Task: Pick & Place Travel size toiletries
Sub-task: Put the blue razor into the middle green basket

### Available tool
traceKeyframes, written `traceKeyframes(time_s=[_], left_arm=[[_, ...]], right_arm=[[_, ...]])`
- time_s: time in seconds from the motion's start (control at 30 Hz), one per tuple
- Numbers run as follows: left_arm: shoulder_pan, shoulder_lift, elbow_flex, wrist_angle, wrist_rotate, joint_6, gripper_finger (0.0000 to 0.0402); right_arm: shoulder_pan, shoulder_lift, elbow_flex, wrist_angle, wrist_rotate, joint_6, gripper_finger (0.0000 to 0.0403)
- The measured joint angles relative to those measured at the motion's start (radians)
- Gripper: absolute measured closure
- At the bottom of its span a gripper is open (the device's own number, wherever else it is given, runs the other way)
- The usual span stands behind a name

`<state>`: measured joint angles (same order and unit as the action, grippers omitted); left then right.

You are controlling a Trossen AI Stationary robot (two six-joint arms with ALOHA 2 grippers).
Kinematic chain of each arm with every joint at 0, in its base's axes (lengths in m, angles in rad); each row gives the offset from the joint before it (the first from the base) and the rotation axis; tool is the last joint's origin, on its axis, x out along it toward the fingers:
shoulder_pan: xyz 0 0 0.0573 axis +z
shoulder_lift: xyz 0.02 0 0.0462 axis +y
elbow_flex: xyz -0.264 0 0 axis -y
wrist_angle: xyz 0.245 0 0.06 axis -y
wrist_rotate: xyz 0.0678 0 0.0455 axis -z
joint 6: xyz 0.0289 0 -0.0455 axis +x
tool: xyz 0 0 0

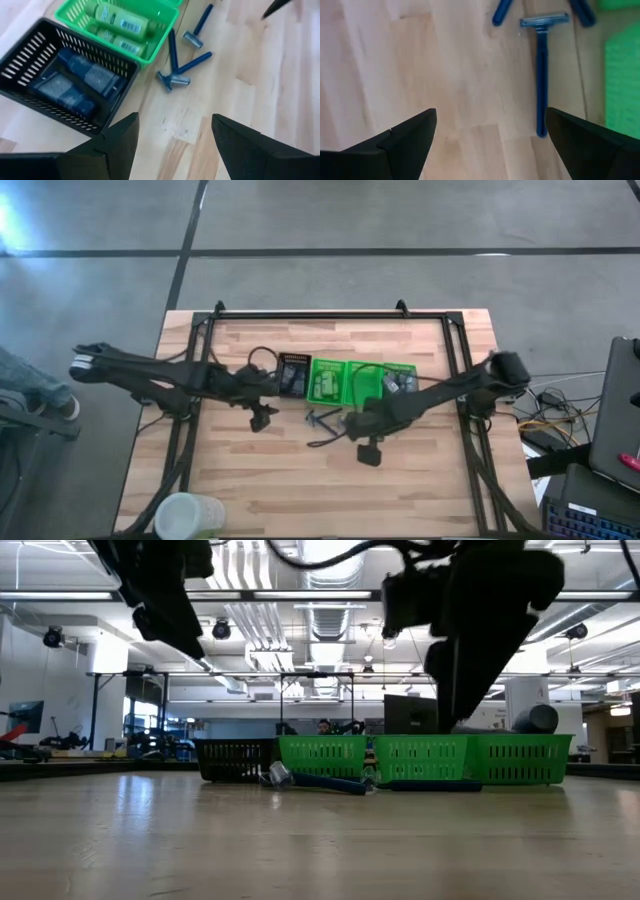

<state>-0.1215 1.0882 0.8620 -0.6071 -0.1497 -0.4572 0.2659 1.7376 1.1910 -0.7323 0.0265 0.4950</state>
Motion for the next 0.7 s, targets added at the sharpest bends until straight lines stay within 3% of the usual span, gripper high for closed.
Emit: traceKeyframes(time_s=[0.23, 0.7], left_arm=[[0.0, -0.097, -0.034, -0.005, 0.006, 0.005, 0.0147], [0.0, -0.154, -0.084, 0.007, 0.006, 0.01, 0.0147]], right_arm=[[-0.02, 0.128, 0.079, -0.073, 0.034, -0.058, 0.0059], [-0.13, 0.124, -0.018, 0.004, -0.054, -0.107, 0.0161]])
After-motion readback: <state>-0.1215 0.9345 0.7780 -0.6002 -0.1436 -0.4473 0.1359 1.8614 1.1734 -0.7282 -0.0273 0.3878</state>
